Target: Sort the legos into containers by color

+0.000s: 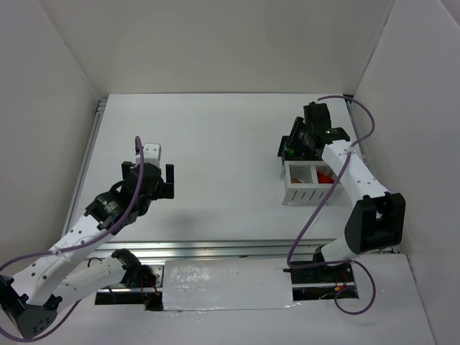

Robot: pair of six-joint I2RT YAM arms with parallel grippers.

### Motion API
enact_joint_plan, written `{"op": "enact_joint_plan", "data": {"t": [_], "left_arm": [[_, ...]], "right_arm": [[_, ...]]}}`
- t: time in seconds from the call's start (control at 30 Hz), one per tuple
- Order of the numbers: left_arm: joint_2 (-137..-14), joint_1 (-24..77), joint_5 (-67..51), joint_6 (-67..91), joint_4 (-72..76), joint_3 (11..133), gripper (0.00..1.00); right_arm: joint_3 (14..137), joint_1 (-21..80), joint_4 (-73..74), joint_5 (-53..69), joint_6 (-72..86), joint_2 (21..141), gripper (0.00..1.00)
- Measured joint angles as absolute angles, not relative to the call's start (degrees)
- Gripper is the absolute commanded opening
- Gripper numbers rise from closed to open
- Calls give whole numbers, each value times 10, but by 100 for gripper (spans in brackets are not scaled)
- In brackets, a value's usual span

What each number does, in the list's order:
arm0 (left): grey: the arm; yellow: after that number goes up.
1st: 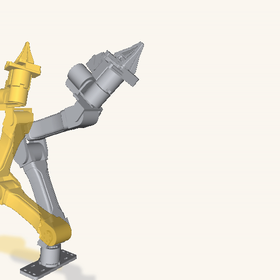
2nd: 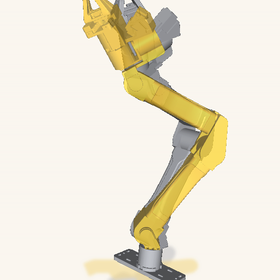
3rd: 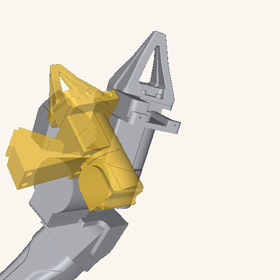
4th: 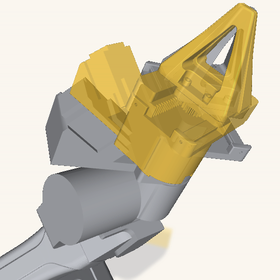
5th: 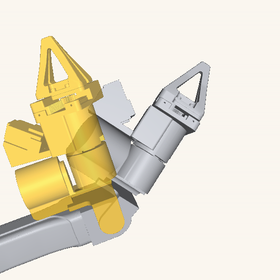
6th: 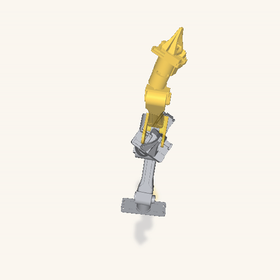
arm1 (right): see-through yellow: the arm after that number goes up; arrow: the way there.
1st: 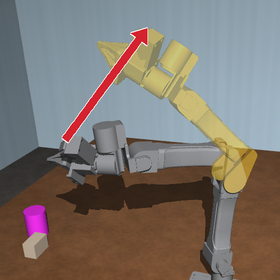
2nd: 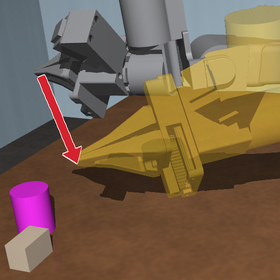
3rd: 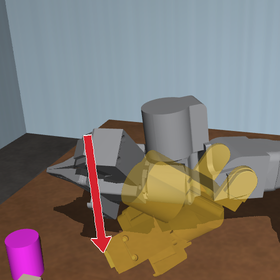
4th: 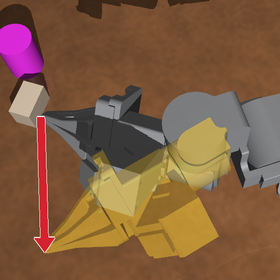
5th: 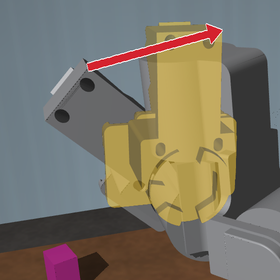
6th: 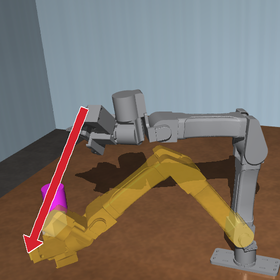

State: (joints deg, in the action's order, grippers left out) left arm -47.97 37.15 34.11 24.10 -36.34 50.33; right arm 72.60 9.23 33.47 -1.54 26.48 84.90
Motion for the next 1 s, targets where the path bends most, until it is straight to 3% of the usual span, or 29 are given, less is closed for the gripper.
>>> {"op": "enact_joint_plan", "data": {"t": [0.2, 0.4, 0.7, 0.8, 0.83, 0.9, 0.97, 1.0], "left_arm": [[-480, 371, 341, 241, -363, 503, 100], [-480, 371, 341, 241, -364, 503, 99], [-473, 371, 341, 241, -363, 502, 100], [-473, 371, 339, 241, -362, 502, 99], [-473, 371, 339, 241, -362, 502, 100], [-473, 371, 337, 241, -362, 502, 99], [-473, 371, 337, 241, -362, 502, 100], [-472, 371, 337, 240, -362, 502, 100]], "right_arm": [[726, 92, 335, -21, 262, 849, 15], [728, 92, 335, -26, 261, 849, 26], [741, 92, 336, -51, 259, 861, 27], [745, 92, 337, -69, 258, 867, 44], [747, 92, 338, -74, 258, 870, 55], [754, 92, 339, -86, 259, 876, 69], [762, 92, 340, -96, 257, 883, 75], [767, 92, 340, -99, 257, 888, 88]]}}
